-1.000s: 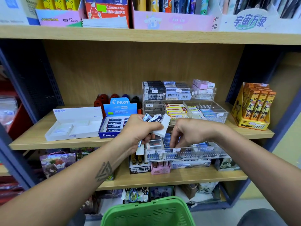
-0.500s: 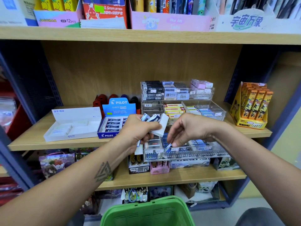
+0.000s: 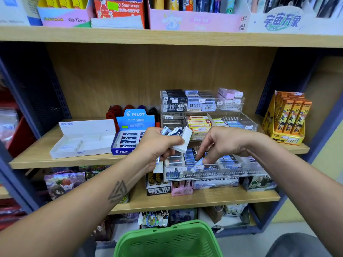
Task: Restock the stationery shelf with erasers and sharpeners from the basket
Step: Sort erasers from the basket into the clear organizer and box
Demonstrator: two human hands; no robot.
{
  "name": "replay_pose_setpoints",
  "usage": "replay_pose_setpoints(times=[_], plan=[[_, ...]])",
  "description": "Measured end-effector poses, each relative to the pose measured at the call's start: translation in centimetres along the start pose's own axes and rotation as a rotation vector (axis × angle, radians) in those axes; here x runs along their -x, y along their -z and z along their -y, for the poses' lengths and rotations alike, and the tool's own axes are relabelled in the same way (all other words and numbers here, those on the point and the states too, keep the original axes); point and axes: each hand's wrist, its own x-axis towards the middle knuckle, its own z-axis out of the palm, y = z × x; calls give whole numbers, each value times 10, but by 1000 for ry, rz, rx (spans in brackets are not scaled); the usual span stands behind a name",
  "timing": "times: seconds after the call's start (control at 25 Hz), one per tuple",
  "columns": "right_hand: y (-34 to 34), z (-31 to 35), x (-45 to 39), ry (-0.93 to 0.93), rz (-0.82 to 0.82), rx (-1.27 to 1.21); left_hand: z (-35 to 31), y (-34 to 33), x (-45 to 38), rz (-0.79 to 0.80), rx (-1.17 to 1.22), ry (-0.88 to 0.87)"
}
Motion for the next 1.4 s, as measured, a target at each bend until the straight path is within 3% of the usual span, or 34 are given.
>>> replay_pose_setpoints(times=[0.28,0.56,0.96,1.28,1.4], plan=[[-5,11,-7,35,1,175,0,0,1,9,-13,-8],[0,7,-11,54,69,182,-1,-1,1,11,-13,-7],[1,5,-11,-15,92,46,-1,-1,0,14,-16,-19],[3,10,-16,-126,218,-77,-1,-1,-1,13,-20,-19],[-1,12,-15,-145,179,-110,-1,-1,0,19,-25,-21]])
